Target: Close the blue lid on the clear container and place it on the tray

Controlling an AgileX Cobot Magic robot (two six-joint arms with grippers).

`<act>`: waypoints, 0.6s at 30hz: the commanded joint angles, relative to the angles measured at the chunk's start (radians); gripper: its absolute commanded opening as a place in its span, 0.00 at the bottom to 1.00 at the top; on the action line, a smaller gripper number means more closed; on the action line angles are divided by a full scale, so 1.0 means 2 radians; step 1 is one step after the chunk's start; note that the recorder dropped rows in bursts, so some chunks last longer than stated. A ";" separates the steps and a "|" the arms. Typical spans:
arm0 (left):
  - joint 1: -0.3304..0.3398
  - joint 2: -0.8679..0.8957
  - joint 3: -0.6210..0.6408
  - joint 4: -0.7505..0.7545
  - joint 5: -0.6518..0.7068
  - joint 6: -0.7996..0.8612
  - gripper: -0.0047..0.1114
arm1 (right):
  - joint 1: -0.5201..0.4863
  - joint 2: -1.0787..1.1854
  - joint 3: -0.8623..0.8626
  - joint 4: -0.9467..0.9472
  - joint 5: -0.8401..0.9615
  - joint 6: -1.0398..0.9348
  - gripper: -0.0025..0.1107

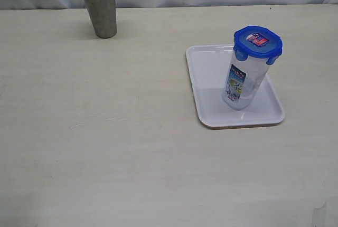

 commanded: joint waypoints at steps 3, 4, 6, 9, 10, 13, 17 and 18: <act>0.002 -0.002 0.001 -0.001 -0.008 -0.004 0.04 | 0.000 -0.002 0.001 0.002 0.000 0.001 0.06; 0.002 -0.002 0.001 -0.001 -0.008 -0.004 0.04 | 0.000 -0.002 0.001 0.002 0.000 0.001 0.06; 0.002 -0.002 0.001 -0.001 -0.008 -0.004 0.04 | 0.000 -0.002 0.001 0.002 0.000 0.001 0.06; 0.002 -0.002 0.001 -0.001 -0.008 -0.004 0.04 | 0.000 -0.002 0.001 0.002 0.000 0.001 0.06; 0.002 -0.002 0.001 -0.001 -0.008 -0.004 0.04 | 0.000 -0.002 0.001 0.002 0.000 0.001 0.06; 0.002 -0.002 0.001 -0.001 -0.008 -0.004 0.04 | 0.000 -0.002 0.001 0.002 0.000 0.001 0.06; 0.002 -0.002 0.001 -0.001 -0.005 -0.004 0.04 | 0.000 -0.002 0.001 0.002 0.000 0.001 0.06; 0.002 -0.002 0.001 -0.001 -0.005 -0.004 0.04 | 0.000 -0.002 0.001 0.002 0.000 0.001 0.06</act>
